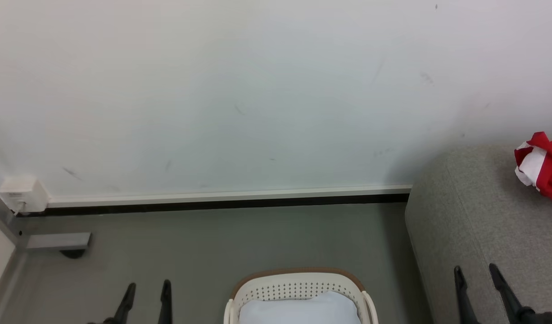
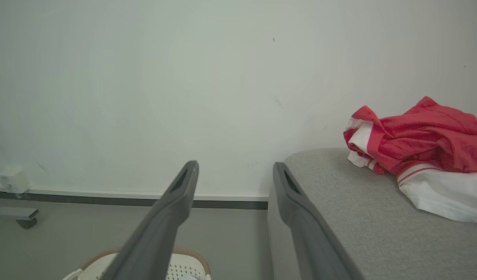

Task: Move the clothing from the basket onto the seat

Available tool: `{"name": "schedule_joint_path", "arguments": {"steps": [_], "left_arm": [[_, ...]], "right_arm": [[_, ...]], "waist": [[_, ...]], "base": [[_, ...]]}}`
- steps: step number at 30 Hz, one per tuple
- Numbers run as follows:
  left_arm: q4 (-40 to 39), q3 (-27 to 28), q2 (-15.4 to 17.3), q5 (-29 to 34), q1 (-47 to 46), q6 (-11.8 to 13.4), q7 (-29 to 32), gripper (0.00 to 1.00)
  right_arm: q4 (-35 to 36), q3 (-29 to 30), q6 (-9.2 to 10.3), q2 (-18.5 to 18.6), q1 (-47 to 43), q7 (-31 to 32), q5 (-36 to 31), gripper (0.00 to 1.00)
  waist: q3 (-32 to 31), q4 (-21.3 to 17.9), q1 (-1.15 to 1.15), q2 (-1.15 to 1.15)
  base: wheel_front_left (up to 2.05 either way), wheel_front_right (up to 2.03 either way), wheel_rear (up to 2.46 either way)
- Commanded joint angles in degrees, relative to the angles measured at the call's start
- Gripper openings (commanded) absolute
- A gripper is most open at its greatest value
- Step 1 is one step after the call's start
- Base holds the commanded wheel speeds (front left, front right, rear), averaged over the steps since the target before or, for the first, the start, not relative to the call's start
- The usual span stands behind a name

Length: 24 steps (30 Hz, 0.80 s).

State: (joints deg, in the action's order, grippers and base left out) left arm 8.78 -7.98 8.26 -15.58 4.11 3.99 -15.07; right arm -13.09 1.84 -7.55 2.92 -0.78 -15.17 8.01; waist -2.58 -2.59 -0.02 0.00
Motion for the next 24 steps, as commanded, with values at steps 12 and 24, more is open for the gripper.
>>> {"name": "schedule_joint_path", "arguments": {"steps": [12, 24], "left_arm": [[1.44, 6.7, -3.25, 4.85, 2.39, -5.04, -0.14, 1.0], [2.29, 8.88, -4.88, 7.05, 1.57, -7.15, -0.14, 1.0]], "right_arm": [[-1.2, -1.83, 0.13, 0.04, -3.63, 0.04, 1.68, 1.0], [-1.0, -1.86, 0.14, 0.03, -1.83, 0.04, 0.8, 1.0]], "waist": [[-1.21, -0.19, 0.02, 0.0], [-1.25, 0.55, 0.02, 0.0]], "base": [[0.0, 0.0, 0.0], [0.0, 0.0, 0.0]]}}
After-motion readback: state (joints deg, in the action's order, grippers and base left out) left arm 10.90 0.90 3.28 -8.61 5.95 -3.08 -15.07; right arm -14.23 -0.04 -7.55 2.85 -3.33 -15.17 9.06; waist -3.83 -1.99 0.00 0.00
